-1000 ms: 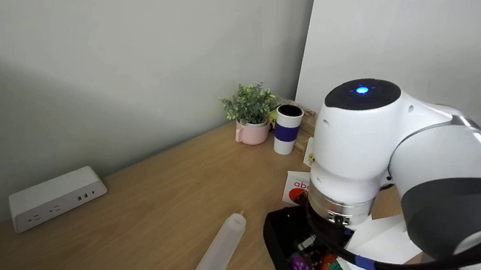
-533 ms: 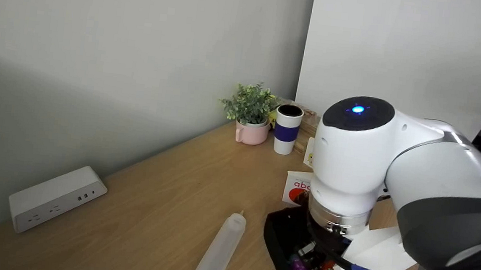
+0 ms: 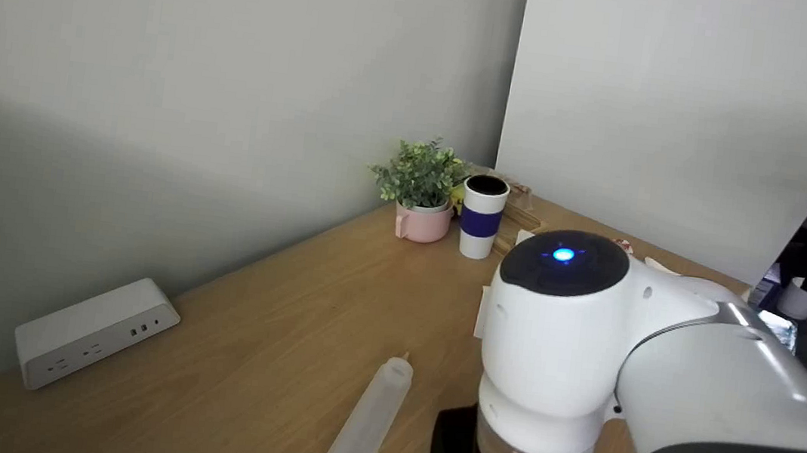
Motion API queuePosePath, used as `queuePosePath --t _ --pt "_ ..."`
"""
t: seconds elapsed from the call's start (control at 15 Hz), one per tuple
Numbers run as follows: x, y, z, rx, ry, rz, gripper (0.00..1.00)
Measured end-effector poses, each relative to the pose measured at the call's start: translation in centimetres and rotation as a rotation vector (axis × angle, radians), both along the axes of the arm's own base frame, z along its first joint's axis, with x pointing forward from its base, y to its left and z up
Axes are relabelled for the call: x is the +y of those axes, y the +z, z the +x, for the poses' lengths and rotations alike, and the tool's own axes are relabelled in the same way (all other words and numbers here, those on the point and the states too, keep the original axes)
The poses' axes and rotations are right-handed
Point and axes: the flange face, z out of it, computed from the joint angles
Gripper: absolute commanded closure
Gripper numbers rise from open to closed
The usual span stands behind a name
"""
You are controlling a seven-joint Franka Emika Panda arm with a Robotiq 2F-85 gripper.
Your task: Put the grape and strawberry toys in the black box
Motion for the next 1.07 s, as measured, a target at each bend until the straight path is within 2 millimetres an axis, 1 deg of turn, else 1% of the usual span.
queuePosePath --t 0.2,0.33,0.4,0.6,0.8,0.93,1.07 --pt "4.1 -0.8 -0.3 0.036 0.134 0.096 0.00" --pt "5.7 -1.3 -0.2 0.075 0.213 0.141 0.00" --pt "5.9 -1.4 0.1 0.095 0.236 0.151 0.00" --pt "5.7 -1.6 1.1 0.149 0.258 0.150 0.00" --pt "4.7 -1.6 2.2 0.177 0.243 0.131 0.00" --pt "3.3 -1.6 3.1 0.178 0.215 0.118 0.00" --pt "1.4 -1.6 4.2 0.172 0.167 0.108 0.00"
